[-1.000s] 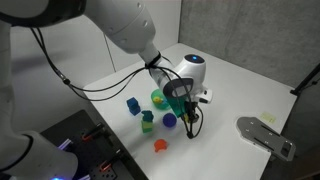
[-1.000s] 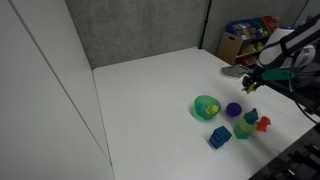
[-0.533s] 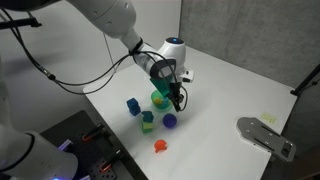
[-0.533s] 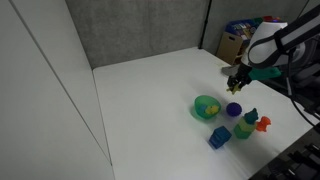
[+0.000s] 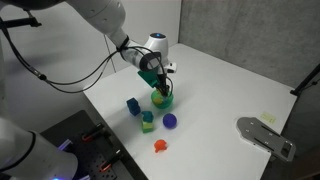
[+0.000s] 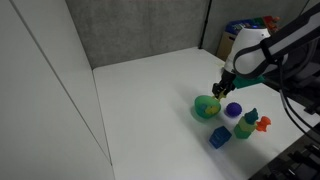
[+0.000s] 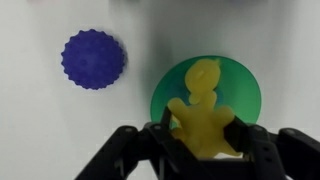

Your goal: Put the star-shaped toy in the bowl

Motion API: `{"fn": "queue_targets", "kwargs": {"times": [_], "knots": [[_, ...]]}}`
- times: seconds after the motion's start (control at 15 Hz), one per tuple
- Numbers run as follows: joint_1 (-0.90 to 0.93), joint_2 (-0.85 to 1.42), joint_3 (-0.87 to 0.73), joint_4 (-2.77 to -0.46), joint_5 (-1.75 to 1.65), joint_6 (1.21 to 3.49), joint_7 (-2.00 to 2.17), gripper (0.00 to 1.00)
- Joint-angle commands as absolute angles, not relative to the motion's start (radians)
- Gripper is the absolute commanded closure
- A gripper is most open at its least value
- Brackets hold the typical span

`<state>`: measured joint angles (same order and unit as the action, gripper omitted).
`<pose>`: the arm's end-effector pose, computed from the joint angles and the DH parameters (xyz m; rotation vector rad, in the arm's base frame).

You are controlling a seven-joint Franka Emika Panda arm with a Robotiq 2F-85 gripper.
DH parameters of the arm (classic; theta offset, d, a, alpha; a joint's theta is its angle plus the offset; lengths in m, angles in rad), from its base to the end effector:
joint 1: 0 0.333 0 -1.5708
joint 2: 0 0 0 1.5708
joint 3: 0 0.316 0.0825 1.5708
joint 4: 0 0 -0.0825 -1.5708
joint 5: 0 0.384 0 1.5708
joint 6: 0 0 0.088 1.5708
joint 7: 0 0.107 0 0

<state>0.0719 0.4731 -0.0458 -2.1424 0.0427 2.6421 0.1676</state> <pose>0.5723 0.0136 0.1817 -3.1267 0.2718 -0.0428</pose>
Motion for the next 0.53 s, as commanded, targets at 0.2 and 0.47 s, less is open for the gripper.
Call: {"fn": "queue_targets", "kwargs": {"times": [0.2,0.47], "knots": [[0.134,0.556,-0.073,-2.048,-0.006,2.634,0.259,0.26],[0.131,0.583,-0.085,-2.017,-0.011,2.627,0.26,0.12]]}}
